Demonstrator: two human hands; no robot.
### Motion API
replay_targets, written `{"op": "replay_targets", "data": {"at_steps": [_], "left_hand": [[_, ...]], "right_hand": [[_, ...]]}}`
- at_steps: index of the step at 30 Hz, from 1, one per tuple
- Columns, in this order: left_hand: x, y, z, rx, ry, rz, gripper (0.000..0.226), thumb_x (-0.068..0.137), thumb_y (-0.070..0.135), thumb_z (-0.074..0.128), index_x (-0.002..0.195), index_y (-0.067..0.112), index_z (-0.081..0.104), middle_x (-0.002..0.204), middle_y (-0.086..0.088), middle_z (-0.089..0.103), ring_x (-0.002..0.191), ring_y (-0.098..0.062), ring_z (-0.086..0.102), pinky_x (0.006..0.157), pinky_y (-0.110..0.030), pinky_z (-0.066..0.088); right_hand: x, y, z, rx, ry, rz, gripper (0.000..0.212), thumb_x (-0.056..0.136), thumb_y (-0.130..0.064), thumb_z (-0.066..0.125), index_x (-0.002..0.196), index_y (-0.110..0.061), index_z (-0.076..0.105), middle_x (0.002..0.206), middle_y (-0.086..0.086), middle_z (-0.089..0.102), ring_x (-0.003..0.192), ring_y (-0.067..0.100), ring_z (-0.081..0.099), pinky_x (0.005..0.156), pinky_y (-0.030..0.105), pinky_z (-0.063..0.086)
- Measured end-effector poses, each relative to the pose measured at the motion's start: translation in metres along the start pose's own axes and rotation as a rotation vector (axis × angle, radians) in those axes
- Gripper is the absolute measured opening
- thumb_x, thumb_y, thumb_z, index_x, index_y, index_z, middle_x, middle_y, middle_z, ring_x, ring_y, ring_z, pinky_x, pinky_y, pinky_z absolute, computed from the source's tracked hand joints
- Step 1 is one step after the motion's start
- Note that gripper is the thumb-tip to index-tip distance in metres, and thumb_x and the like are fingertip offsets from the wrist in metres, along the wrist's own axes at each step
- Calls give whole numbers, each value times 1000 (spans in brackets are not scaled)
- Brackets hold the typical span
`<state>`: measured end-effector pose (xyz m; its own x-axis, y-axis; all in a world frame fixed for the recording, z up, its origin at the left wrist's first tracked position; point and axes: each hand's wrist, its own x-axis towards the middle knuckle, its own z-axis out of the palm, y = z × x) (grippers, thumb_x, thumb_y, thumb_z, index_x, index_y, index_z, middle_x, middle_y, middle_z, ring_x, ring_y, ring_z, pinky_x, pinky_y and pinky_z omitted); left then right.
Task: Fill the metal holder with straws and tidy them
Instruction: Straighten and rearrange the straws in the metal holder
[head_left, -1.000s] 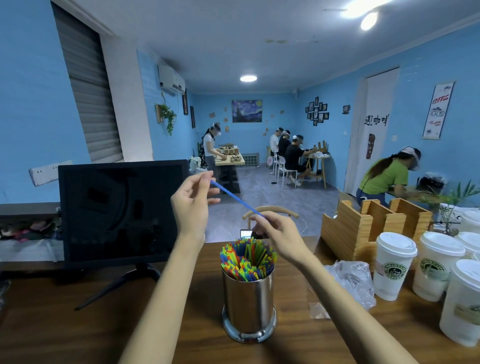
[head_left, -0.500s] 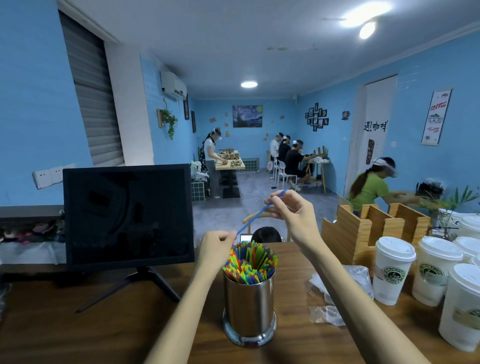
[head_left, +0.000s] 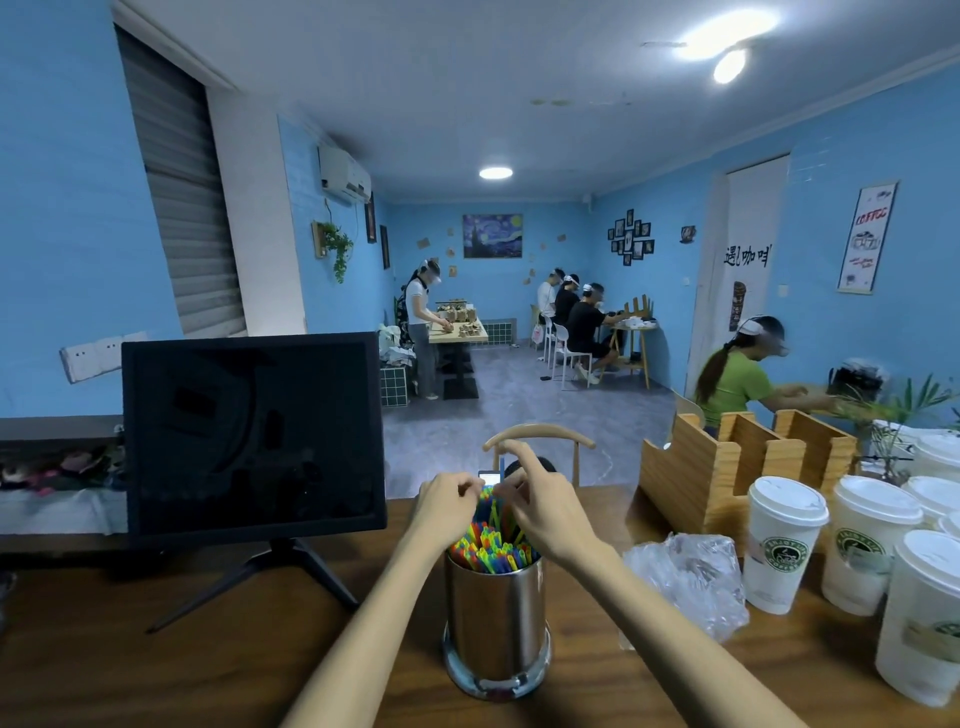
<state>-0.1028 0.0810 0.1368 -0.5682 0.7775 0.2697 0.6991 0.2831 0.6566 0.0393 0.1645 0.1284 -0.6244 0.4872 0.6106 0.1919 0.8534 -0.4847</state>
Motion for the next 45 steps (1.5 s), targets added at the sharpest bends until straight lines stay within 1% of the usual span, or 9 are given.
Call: {"op": "replay_targets", "data": {"at_steps": [4,7,10,18,24,28,33,37,45], "left_hand": [[2,-3,-1,-34,-5,3,23,102,27,55,106,22,78,104,5,74,94,-11,56,78,-22,37],[5,-6,-1,-73,-11,5,18,98,29,62,95,23,79,93,8,75,91,-11,64,76,-23,42],[5,-6,-4,-88,3,-16,15,96,31,66,98,21,79,96,7,74,91,-8,66,66,-18,44],[8,-5,-14,-196,95,-22,7,91,31,72,90,27,78,92,11,75,93,-9,68,75,-24,54],[3,36,-56,-373,326,239,9,93,18,72,97,20,80,88,18,73,83,9,65,71,-1,44],[-5,67,-82,-545,427,370,11,95,15,69,99,19,78,91,14,75,86,3,69,74,-13,53],[-8,77,-95,-752,541,397,10,98,12,65,102,13,74,92,2,76,84,-13,73,64,-23,59],[-7,62,-96,-821,630,321,10,99,12,63,104,13,72,90,0,75,79,-11,72,71,-26,60],[-9,35,-76,-880,555,157,12,99,13,63,102,19,72,92,1,74,79,-9,70,76,-25,59]], "right_hand": [[-2,4,4,-60,65,22,11,96,-33,63,104,-26,62,95,-9,76,83,17,69,74,41,56],[-2,7,5,-182,15,24,52,95,-64,41,89,-22,71,86,-5,71,80,17,65,72,42,53],[-3,8,8,-162,-25,93,79,95,-73,24,74,-12,70,81,1,68,74,16,62,71,43,51],[-4,1,3,19,-16,195,69,101,-64,29,85,-14,75,87,-1,70,83,13,64,79,40,52],[2,1,-6,127,60,205,34,103,-46,51,110,-22,74,108,-7,69,101,7,62,89,33,50],[5,-5,-8,256,0,168,53,97,-51,61,143,-28,55,135,-16,60,119,-3,54,101,23,45],[9,-16,-19,409,-50,191,26,104,-38,56,115,-20,71,100,-7,74,91,1,67,86,28,51],[0,-19,-37,796,-122,300,22,104,-21,56,103,-6,71,68,3,62,61,14,58,60,25,47],[7,-27,-63,1341,119,508,35,82,-18,73,109,4,68,103,16,72,74,19,73,65,21,59]]}}
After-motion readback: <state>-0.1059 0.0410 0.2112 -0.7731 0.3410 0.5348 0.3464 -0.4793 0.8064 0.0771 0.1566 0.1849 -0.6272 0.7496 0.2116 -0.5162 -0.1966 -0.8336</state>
